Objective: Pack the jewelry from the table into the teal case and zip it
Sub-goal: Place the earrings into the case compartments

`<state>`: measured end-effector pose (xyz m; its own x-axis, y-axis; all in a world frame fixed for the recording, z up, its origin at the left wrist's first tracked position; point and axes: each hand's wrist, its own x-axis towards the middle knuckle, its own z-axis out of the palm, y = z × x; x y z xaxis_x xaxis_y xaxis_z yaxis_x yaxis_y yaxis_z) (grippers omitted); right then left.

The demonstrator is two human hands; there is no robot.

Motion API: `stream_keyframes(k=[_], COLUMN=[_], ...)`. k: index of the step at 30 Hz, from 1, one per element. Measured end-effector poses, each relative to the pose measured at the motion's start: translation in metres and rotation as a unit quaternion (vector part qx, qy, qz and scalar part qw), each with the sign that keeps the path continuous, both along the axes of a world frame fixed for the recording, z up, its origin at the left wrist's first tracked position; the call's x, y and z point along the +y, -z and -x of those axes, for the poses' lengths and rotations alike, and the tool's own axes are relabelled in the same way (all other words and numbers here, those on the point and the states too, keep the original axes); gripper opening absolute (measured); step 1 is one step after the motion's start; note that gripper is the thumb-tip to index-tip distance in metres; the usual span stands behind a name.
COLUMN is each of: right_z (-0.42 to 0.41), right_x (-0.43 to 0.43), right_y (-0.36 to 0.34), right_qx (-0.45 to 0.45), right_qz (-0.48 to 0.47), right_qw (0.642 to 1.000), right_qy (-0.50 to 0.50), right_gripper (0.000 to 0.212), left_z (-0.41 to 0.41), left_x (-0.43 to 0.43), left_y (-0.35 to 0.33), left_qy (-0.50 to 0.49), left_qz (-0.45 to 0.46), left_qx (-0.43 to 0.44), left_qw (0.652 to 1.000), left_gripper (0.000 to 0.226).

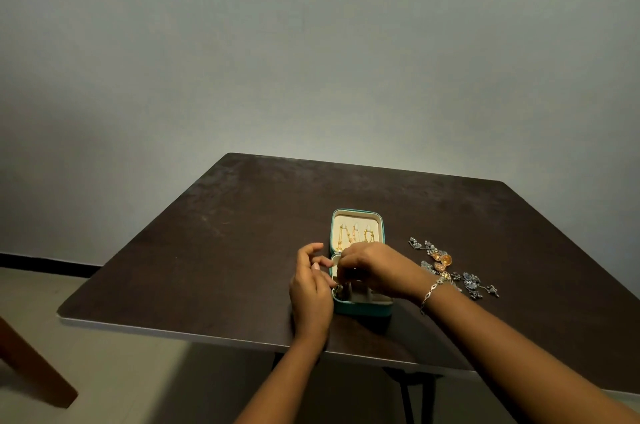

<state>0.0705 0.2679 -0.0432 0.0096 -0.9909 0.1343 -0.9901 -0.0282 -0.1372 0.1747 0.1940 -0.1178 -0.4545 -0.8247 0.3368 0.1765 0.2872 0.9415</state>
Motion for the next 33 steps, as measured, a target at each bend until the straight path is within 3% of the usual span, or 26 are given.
stream_keyframes(k=[7,10,20,23,26,29,33], right_z=[-0.003,-0.008,-0.01,-0.009,-0.007,-0.003,0.003], right_x=[-0.008,-0.009,0.003,0.008,0.019,0.041,0.082], right_y=[0.0,0.001,0.029,0.03,0.027,0.029,0.04], right_qx=[0.147,0.157,-0.059,-0.152,-0.239,-0.242,-0.168], right_qz=[-0.042,-0.046,0.072,0.109,0.196,0.253,0.247], right_qw=[0.982,0.979,0.995,0.982,0.949,0.934,0.95], right_qy=[-0.108,-0.125,-0.032,0.015,0.062,0.077,0.09], right_gripper=[0.017,0.018,0.038,0.027,0.032,0.02,0.006], left_z=[-0.001,-0.002,-0.003,-0.001,-0.001,-0.004,-0.005], left_x=[-0.001,0.0,0.001,0.0,0.0,0.001,0.004], left_y=[-0.002,-0.004,-0.006,-0.004,-0.003,-0.004,-0.004], left_qy=[-0.025,-0.026,-0.049,-0.05,-0.07,-0.094,-0.122], left_qz=[0.002,-0.002,-0.009,-0.006,0.01,0.041,0.106], left_qx=[-0.013,-0.019,-0.017,-0.017,-0.027,-0.05,-0.06], left_qw=[1.0,0.999,0.999,0.999,0.997,0.993,0.985], left_gripper=[0.034,0.033,0.034,0.035,0.035,0.032,0.024])
